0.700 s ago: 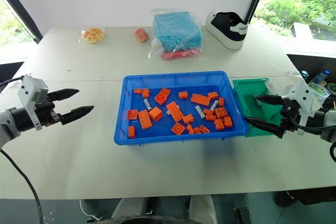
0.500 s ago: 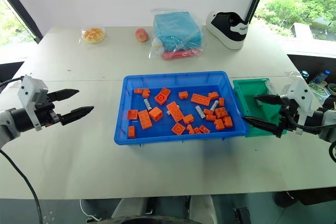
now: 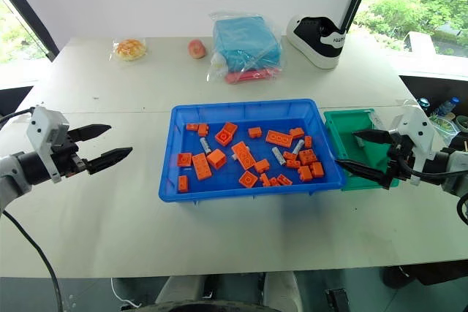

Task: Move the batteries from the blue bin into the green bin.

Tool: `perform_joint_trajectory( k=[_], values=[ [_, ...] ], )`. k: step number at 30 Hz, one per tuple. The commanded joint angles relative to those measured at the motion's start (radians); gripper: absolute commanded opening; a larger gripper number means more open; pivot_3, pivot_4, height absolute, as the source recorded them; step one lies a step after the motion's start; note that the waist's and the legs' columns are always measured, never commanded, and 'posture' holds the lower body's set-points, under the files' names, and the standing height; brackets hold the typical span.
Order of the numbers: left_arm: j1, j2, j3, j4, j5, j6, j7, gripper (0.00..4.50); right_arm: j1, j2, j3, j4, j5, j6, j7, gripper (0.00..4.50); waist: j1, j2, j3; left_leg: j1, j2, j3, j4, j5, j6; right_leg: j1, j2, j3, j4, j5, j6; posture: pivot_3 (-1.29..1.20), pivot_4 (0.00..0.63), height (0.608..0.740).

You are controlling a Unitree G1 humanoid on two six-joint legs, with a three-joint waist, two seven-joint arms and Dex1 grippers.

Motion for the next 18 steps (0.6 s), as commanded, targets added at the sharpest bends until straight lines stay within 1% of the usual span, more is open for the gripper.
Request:
perform_joint_trajectory(
  k=[1, 3, 6, 8, 9, 12, 13, 15, 17, 18],
  values=[
    [-0.008, 0.000, 0.028, -0.045, -0.020, 0.006, 0.014, 4.50, -0.068, -0.010, 0.016, 0.007, -0.006, -0.015, -0.007, 4.48, 0.000, 0.000, 0.000, 0.000, 0.000, 0.000, 0.000, 0.000, 0.000, 0.000, 0.000, 0.000, 0.000, 0.000, 0.000, 0.00, 0.150, 0.727],
    [-0.004, -0.003, 0.037, -0.065, -0.036, 0.017, 0.021, 4.50, -0.124, -0.008, 0.046, 0.016, -0.021, -0.008, -0.030, 4.48, -0.001, 0.000, 0.000, 0.000, 0.000, 0.000, 0.000, 0.000, 0.000, 0.000, 0.000, 0.000, 0.000, 0.000, 0.000, 0.00, 0.150, 0.727],
    [0.046, 0.001, 0.058, -0.113, -0.054, 0.034, 0.012, 4.50, -0.258, 0.001, 0.135, -0.022, -0.015, 0.104, -0.094, 4.48, -0.005, 0.000, 0.000, 0.000, 0.001, 0.002, 0.000, 0.000, 0.000, -0.001, 0.000, 0.000, 0.000, 0.001, -0.001, 0.00, 0.150, 0.727],
    [0.074, 0.008, 0.069, -0.139, -0.062, 0.043, 0.007, 4.50, -0.337, 0.011, 0.205, -0.061, -0.011, 0.173, -0.112, 4.48, -0.004, 0.000, 0.000, 0.000, 0.003, 0.006, -0.001, 0.000, 0.000, 0.000, -0.001, 0.000, 0.000, 0.002, -0.002, 0.00, 0.150, 0.727],
    [0.083, 0.011, 0.076, -0.148, -0.071, 0.050, 0.004, 4.50, -0.392, 0.037, 0.242, -0.088, 0.014, 0.224, -0.123, 4.48, -0.003, -0.001, -0.001, 0.000, 0.004, 0.007, -0.001, 0.001, 0.002, -0.003, 0.000, -0.001, 0.001, 0.003, -0.004, 0.00, 0.150, 0.727],
    [0.088, 0.019, 0.092, -0.160, -0.101, 0.074, -0.005, 4.50, -0.563, 0.150, 0.348, -0.129, 0.079, 0.397, -0.179, 4.48, -0.004, -0.003, -0.001, 0.000, 0.006, 0.007, -0.001, 0.001, 0.002, -0.005, 0.000, -0.003, 0.001, 0.004, -0.006, 0.00, 0.150, 0.727],
    [0.085, 0.020, 0.092, -0.162, -0.108, 0.080, -0.004, 4.50, -0.597, 0.174, 0.368, -0.129, 0.087, 0.436, -0.190, 4.48, -0.004, -0.003, -0.001, -0.001, 0.007, 0.008, -0.001, 0.002, 0.003, -0.005, 0.000, -0.003, 0.001, 0.004, -0.006, 0.00, 0.150, 0.727],
    [0.078, 0.028, 0.086, -0.168, -0.100, 0.076, -0.003, 4.50, -0.664, 0.237, 0.468, -0.163, 0.052, 0.456, -0.206, 4.48, -0.002, -0.003, -0.001, 0.000, 0.007, 0.008, 0.000, 0.002, 0.003, -0.006, 0.000, -0.003, 0.003, 0.004, -0.007, 0.00, 0.150, 0.727],
    [0.066, 0.034, 0.086, -0.173, -0.099, 0.076, 0.005, 4.50, -0.729, 0.333, 0.590, -0.169, -0.039, 0.426, -0.271, 4.48, 0.000, -0.004, -0.002, -0.001, 0.007, 0.008, 0.000, 0.002, 0.003, -0.008, 0.000, -0.004, 0.003, 0.004, -0.007, 0.00, 0.150, 0.727],
    [0.060, 0.036, 0.086, -0.174, -0.102, 0.078, 0.009, 4.50, -0.748, 0.363, 0.619, -0.161, -0.062, 0.426, -0.292, 4.48, 0.000, -0.006, -0.003, -0.001, 0.007, 0.008, 0.000, 0.002, 0.003, -0.008, 0.000, -0.004, 0.004, 0.004, -0.007, 0.00, 0.150, 0.727]
  ],
)
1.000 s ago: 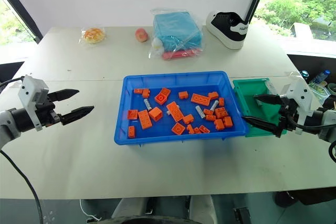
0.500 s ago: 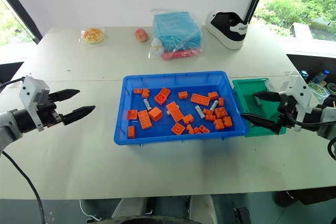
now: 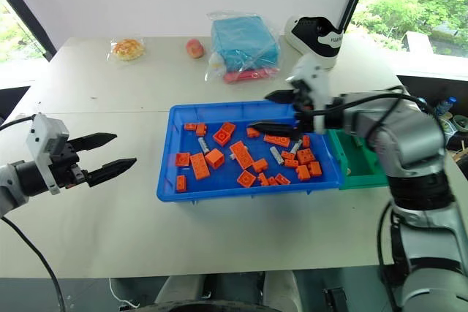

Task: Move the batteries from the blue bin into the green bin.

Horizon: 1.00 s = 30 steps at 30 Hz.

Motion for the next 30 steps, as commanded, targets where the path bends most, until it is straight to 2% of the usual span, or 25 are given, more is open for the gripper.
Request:
perform_joint_trajectory(
  k=[1, 5, 8, 14, 19, 30],
  values=[
    [-0.037, 0.019, 0.036, -0.033, -0.023, 0.005, 0.010, 4.50, -0.080, 0.126, 0.123, 0.000, -0.080, 0.006, -0.091, 4.48, -0.001, -0.002, -0.001, -0.001, 0.000, 0.000, 0.000, 0.000, 0.000, -0.001, 0.000, 0.000, 0.000, 0.000, 0.000, 0.00, 0.150, 0.727],
    [-0.049, 0.030, 0.064, -0.055, -0.062, 0.033, 0.012, 4.50, -0.111, 0.287, 0.242, 0.120, -0.138, 0.055, -0.153, 4.48, -0.005, -0.003, -0.002, -0.001, -0.001, 0.002, 0.001, 0.000, 0.000, -0.002, -0.001, 0.000, 0.003, 0.000, 0.000, 0.00, 0.150, 0.727],
    [-0.040, 0.034, 0.081, -0.083, -0.083, 0.049, 0.016, 4.50, -0.133, 0.394, 0.264, 0.238, -0.182, 0.075, -0.220, 4.48, -0.005, -0.003, -0.002, -0.001, -0.001, 0.002, 0.001, 0.001, 0.000, -0.003, -0.001, 0.000, 0.005, 0.000, 0.000, 0.00, 0.150, 0.727],
    [-0.016, 0.031, 0.114, -0.126, -0.122, 0.080, 0.034, 4.50, -0.192, 0.519, 0.275, 0.424, -0.245, 0.039, -0.250, 4.48, -0.019, -0.003, -0.002, -0.001, -0.001, 0.002, 0.001, 0.001, 0.000, -0.004, 0.000, 0.000, 0.006, 0.000, 0.000, 0.00, 0.150, 0.727],
    [0.011, 0.025, 0.137, -0.153, -0.154, 0.094, 0.039, 4.50, -0.228, 0.562, 0.284, 0.542, -0.286, 0.010, -0.234, 4.48, -0.036, -0.003, -0.002, 0.000, 0.000, 0.002, 0.001, 0.001, 0.000, -0.003, 0.004, 0.000, 0.006, 0.001, 0.000, 0.00, 0.150, 0.727],
    [0.037, 0.022, 0.124, -0.158, -0.143, 0.067, 0.034, 4.50, -0.236, 0.610, 0.296, 0.660, -0.365, -0.047, -0.196, 4.48, -0.054, -0.003, -0.002, 0.001, 0.000, 0.002, 0.000, 0.001, 0.000, -0.003, 0.005, 0.000, 0.008, 0.001, 0.000, 0.00, 0.150, 0.727]
  ],
)
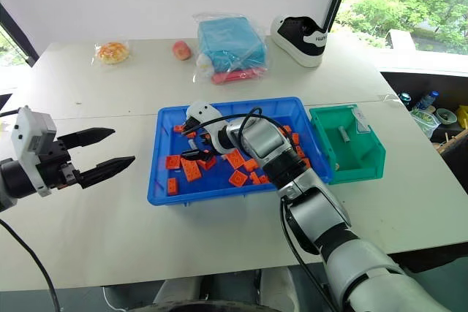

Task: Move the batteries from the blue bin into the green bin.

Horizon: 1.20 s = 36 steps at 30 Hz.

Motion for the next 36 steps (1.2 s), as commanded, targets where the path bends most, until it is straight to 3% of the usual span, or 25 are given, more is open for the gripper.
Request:
perform_joint_trajectory(
  k=[1, 10, 11, 12, 19, 29, 36],
  values=[
    [0.002, 0.003, 0.015, -0.024, -0.005, -0.022, -0.007, 4.50, -0.039, 0.027, -0.012, 0.044, -0.024, -0.031, 0.003, 4.48, -0.001, 0.000, 0.000, 0.000, 0.000, 0.000, 0.000, 0.000, 0.000, 0.000, 0.000, 0.000, 0.000, 0.000, 0.000, 0.00, 0.150, 0.727],
    [-0.015, 0.007, -0.018, -0.010, 0.009, -0.036, -0.020, 4.50, -0.058, 0.040, 0.049, 0.188, -0.140, -0.159, 0.036, 4.48, -0.001, 0.000, 0.000, 0.000, 0.000, 0.000, 0.000, 0.000, -0.001, 0.000, 0.000, 0.000, 0.000, 0.000, 0.000, 0.00, 0.150, 0.727],
    [-0.016, 0.006, -0.020, -0.011, 0.009, -0.036, -0.019, 4.50, -0.057, 0.038, 0.054, 0.196, -0.150, -0.173, 0.042, 3.96, -0.001, 0.000, 0.000, 0.000, 0.000, 0.000, 0.000, 0.000, -0.001, 0.000, 0.000, 0.000, 0.000, 0.000, 0.000, 0.00, 0.150, 0.727],
    [-0.020, 0.007, -0.024, -0.009, 0.010, -0.038, -0.019, 4.50, -0.055, 0.038, 0.058, 0.202, -0.157, -0.182, 0.052, 3.72, -0.001, 0.000, 0.000, 0.001, 0.000, 0.000, 0.000, 0.000, -0.001, 0.000, 0.000, 0.000, 0.000, 0.000, 0.000, 0.00, 0.150, 0.727],
    [-0.033, 0.007, -0.043, 0.000, 0.015, -0.050, -0.018, 4.50, -0.035, 0.036, 0.037, 0.173, -0.172, -0.171, 0.076, 0.15, 0.000, 0.000, 0.000, 0.001, 0.000, 0.000, 0.000, 0.000, -0.001, 0.001, 0.000, 0.001, 0.000, 0.000, 0.000, 0.00, 0.150, 0.727],
    [-0.093, 0.007, -0.145, 0.044, 0.028, -0.065, -0.059, 4.50, 0.011, -0.034, -0.085, -0.134, -0.077, 0.107, 0.096, 0.15, 0.001, 0.000, 0.000, 0.000, 0.000, 0.000, 0.000, 0.000, -0.001, 0.001, 0.000, 0.001, 0.000, 0.000, 0.000, 0.00, 0.150, 0.727],
    [-0.161, 0.011, -0.218, 0.077, 0.036, -0.070, -0.090, 4.50, 0.012, -0.048, -0.048, -0.103, -0.121, 0.025, 0.054, 0.15, -0.002, 0.000, -0.001, 0.000, 0.000, 0.000, 0.000, 0.000, -0.001, 0.000, 0.001, 0.001, 0.001, 0.001, 0.001, 0.00, 0.150, 0.727]
  ],
)
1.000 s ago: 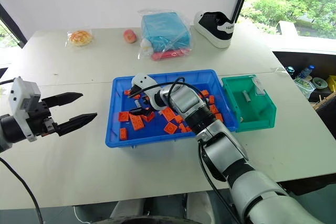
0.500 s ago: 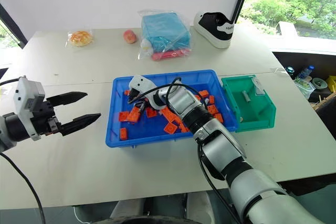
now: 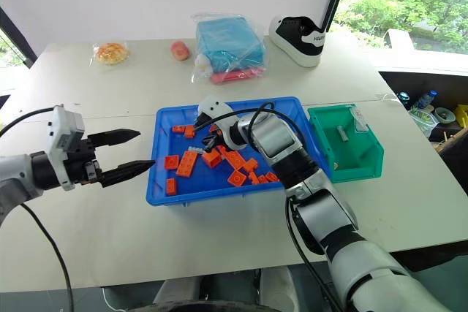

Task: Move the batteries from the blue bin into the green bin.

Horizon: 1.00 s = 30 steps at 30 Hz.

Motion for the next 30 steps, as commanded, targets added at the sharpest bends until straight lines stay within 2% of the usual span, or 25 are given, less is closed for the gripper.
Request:
perform_joint_trajectory(
  k=[1, 7, 12, 17, 26, 30],
  values=[
    [-0.021, 0.016, -0.015, 0.003, 0.009, -0.022, -0.030, 4.50, -0.009, 0.000, 0.017, 0.007, -0.026, -0.077, -0.012, 0.15, 0.000, 0.000, 0.000, 0.000, 0.000, 0.000, 0.000, 0.000, 0.000, 0.000, 0.000, 0.000, 0.000, 0.001, 0.001, 0.00, 0.150, 0.727],
    [-0.032, 0.034, -0.013, 0.022, 0.023, -0.024, -0.062, 4.50, -0.010, 0.008, 0.058, 0.044, -0.059, -0.179, -0.004, 0.15, 0.001, 0.000, 0.000, 0.000, 0.000, 0.000, 0.000, 0.000, 0.000, 0.000, 0.000, 0.000, 0.000, 0.001, 0.001, 0.00, 0.150, 0.727],
    [-0.016, 0.031, 0.000, 0.006, 0.023, -0.022, -0.056, 4.50, -0.008, -0.007, 0.117, 0.076, -0.112, -0.263, 0.024, 2.47, 0.000, 0.000, 0.000, 0.000, 0.000, 0.000, 0.000, 0.000, 0.000, 0.000, 0.000, 0.000, 0.000, 0.001, 0.001, 0.00, 0.150, 0.727],
    [0.000, 0.028, 0.009, -0.014, 0.019, -0.019, -0.046, 4.50, 0.002, -0.033, 0.158, 0.103, -0.150, -0.325, 0.072, 2.47, 0.001, 0.000, 0.000, 0.000, 0.000, 0.000, 0.000, 0.000, 0.000, 0.000, 0.000, 0.000, 0.000, 0.001, 0.001, 0.00, 0.150, 0.727],
    [0.013, 0.017, 0.017, -0.039, 0.006, -0.015, -0.012, 4.50, 0.000, -0.026, 0.158, 0.197, -0.192, -0.437, 0.098, 2.47, 0.001, 0.000, 0.000, 0.001, 0.000, 0.000, 0.000, 0.000, 0.000, 0.001, 0.000, 0.000, 0.000, 0.001, 0.001, 0.00, 0.150, 0.727],
    [0.009, 0.015, 0.009, -0.041, 0.003, -0.016, -0.006, 4.50, 0.003, -0.005, 0.128, 0.179, -0.166, -0.421, 0.114, 0.67, 0.001, 0.000, 0.000, 0.002, 0.000, 0.000, 0.000, 0.000, 0.000, 0.003, 0.000, 0.000, 0.000, 0.001, 0.001, 0.00, 0.150, 0.727]
  ],
)
